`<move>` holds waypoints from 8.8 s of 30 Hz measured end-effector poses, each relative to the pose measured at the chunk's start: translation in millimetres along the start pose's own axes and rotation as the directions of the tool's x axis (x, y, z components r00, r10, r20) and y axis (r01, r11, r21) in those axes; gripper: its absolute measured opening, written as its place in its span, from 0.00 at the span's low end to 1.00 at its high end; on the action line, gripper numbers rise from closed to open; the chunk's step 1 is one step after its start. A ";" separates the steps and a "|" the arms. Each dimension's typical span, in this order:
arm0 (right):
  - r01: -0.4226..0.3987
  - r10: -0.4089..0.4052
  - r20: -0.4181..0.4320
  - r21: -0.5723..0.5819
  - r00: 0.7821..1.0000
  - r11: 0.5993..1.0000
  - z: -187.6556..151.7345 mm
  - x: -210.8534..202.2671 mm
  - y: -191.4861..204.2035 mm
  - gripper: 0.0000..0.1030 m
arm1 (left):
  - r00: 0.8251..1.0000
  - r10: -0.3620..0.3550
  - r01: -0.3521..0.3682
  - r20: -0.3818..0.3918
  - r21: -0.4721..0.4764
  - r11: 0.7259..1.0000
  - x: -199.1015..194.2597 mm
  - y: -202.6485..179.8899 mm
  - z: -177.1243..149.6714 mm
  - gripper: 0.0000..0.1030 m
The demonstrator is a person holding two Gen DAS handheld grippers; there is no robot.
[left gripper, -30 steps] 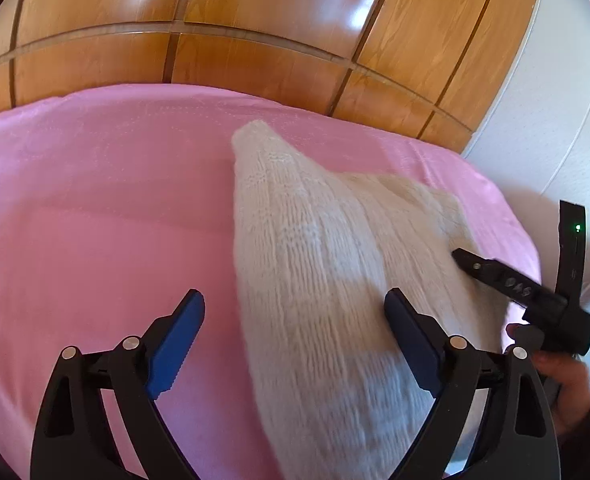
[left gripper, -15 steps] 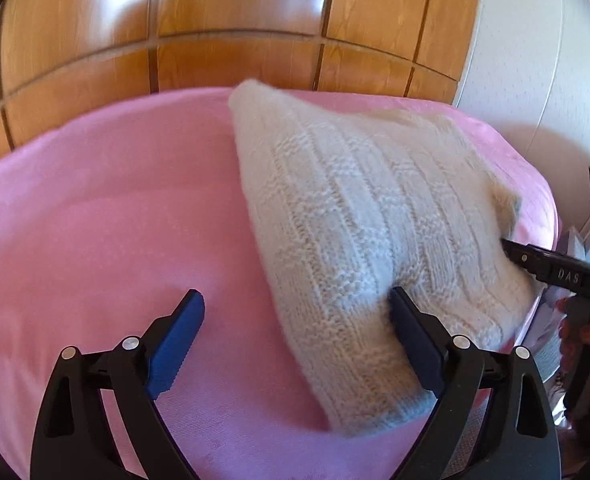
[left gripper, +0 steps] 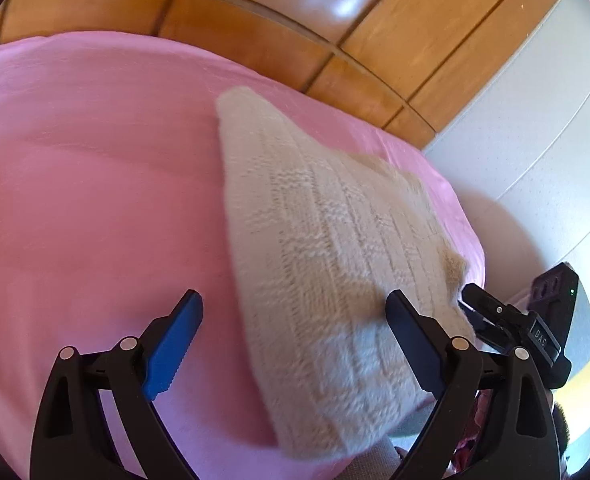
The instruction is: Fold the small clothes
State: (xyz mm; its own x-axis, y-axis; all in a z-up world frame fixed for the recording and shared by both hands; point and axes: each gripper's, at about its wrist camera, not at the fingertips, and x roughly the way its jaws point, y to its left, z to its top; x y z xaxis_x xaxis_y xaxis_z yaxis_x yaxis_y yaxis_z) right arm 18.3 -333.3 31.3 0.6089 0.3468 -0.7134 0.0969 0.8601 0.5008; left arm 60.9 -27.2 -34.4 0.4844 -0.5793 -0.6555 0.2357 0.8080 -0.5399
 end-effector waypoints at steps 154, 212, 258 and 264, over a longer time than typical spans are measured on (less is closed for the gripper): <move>0.081 -0.077 0.161 -0.020 0.984 0.997 75.2 156.4 57.4 0.98 | 0.886 0.337 -0.331 0.318 -0.074 0.941 14.0 69.3 78.0 0.81; 0.390 -0.300 0.259 -0.463 0.918 0.795 -14.9 98.2 135.2 0.98 | 0.719 0.643 -0.688 0.263 0.140 0.712 -26.7 -6.6 -2.0 0.96; 0.357 -0.280 0.264 -0.318 0.923 0.878 -8.3 23.0 136.6 0.98 | 0.687 0.616 -0.674 0.386 0.023 0.738 -84.2 -41.1 -17.9 0.96; 0.356 -0.279 0.262 -0.317 0.924 0.879 -8.2 23.4 136.7 0.98 | 0.692 0.614 -0.671 0.379 0.026 0.741 -83.0 -41.4 -18.2 0.96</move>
State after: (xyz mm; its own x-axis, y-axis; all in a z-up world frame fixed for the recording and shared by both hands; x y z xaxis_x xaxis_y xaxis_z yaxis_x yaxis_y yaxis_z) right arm 39.3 -204.6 79.0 0.7416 -0.0179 -0.6706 0.0522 0.9982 0.0310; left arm -4.4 -14.5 32.8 0.7997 0.1356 -0.5849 -0.1288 0.9902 0.0535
